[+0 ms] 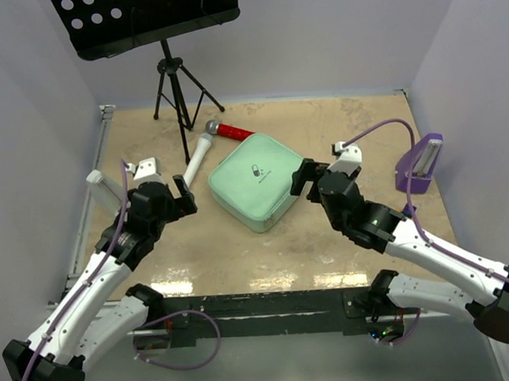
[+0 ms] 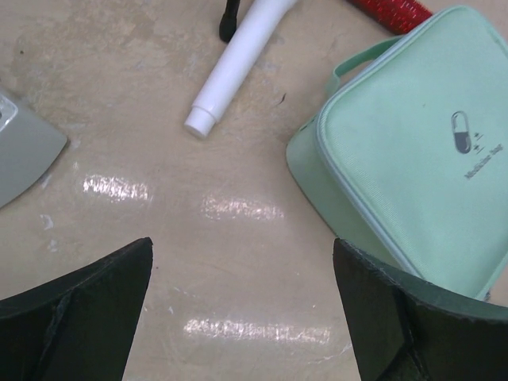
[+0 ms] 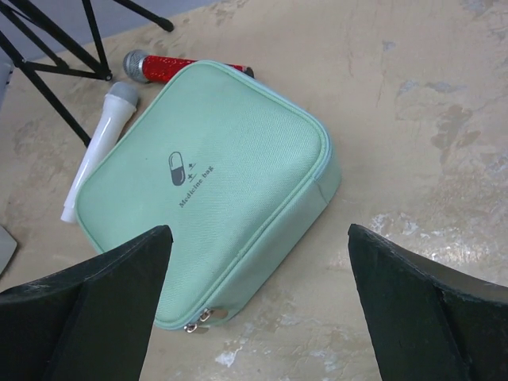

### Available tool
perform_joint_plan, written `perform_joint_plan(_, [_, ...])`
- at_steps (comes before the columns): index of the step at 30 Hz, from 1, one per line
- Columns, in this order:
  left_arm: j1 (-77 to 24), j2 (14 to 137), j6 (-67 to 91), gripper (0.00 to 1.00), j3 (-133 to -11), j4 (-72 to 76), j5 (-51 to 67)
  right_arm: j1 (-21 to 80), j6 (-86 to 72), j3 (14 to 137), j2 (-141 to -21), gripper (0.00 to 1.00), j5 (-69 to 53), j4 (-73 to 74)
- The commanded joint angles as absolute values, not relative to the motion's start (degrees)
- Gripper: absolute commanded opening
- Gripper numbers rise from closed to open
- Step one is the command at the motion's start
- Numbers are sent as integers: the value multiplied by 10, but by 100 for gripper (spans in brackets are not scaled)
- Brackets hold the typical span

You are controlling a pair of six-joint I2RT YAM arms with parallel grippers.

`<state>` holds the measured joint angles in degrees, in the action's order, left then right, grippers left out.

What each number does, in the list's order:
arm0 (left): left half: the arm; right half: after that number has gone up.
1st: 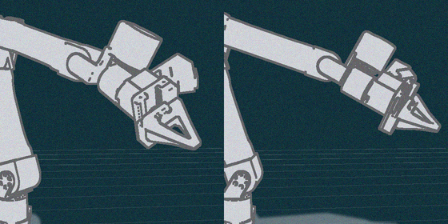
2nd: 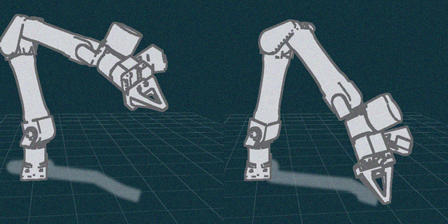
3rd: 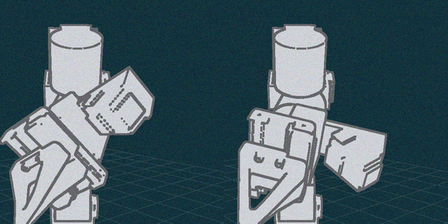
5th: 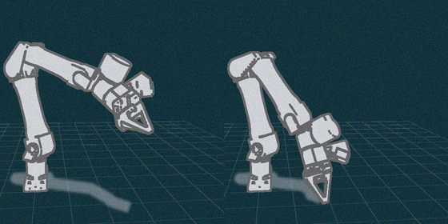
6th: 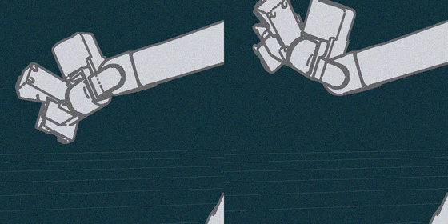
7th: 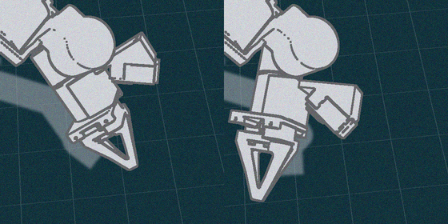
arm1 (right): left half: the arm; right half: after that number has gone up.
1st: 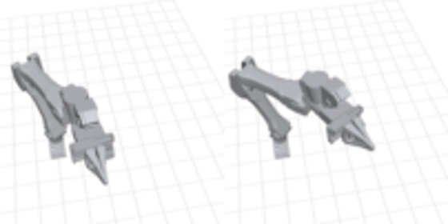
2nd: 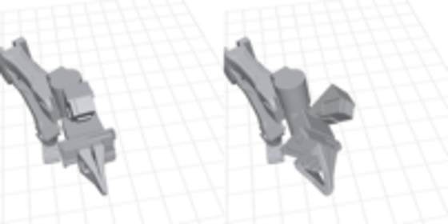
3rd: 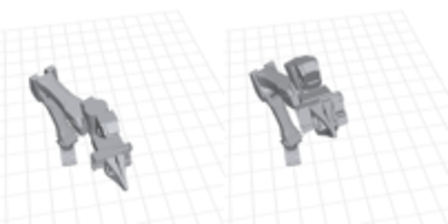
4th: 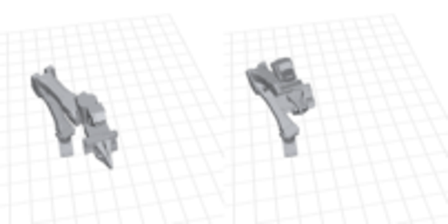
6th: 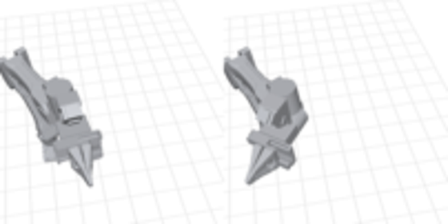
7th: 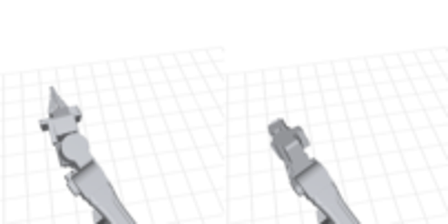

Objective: Organize the medicine kit

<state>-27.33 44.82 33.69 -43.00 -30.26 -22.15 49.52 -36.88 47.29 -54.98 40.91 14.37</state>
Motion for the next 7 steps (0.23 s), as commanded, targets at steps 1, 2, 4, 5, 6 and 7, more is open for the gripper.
perform_joint_plan(1, [-270,457,358,100,-414,-323,-219,497,-350,486,-542,98,427,125])
perform_joint_plan(2, [-270,454,359,100,-412,-320,-215,497,-350,484,-539,97,426,124])
perform_joint_plan(4, [-270,449,359,100,-410,-314,-211,497,-349,481,-534,97,424,122])
perform_joint_plan(5, [-270,447,362,100,-411,-313,-212,497,-349,479,-531,97,424,122])
perform_joint_plan(6, [-270,443,365,100,-412,-313,-213,497,-349,479,-529,97,425,121])
perform_joint_plan(7, [-270,439,366,100,-412,-311,-213,497,-347,479,-529,97,423,120])
